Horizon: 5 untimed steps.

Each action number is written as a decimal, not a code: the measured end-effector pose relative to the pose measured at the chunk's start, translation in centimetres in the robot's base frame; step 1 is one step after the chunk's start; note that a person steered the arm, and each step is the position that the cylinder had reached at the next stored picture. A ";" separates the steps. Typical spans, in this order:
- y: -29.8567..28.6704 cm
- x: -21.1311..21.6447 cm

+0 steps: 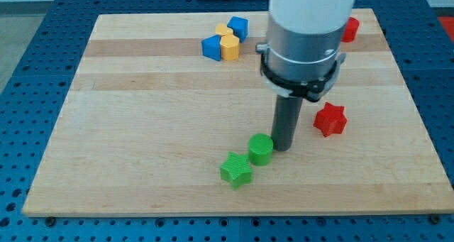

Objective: Nudge the red star towards the right center of the board

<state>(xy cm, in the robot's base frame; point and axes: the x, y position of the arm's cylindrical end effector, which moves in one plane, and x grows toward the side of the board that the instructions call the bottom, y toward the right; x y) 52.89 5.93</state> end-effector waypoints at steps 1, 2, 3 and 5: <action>-1.2 2.0; -1.7 2.5; -1.8 2.5; 5.1 3.0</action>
<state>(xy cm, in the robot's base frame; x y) 55.88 11.03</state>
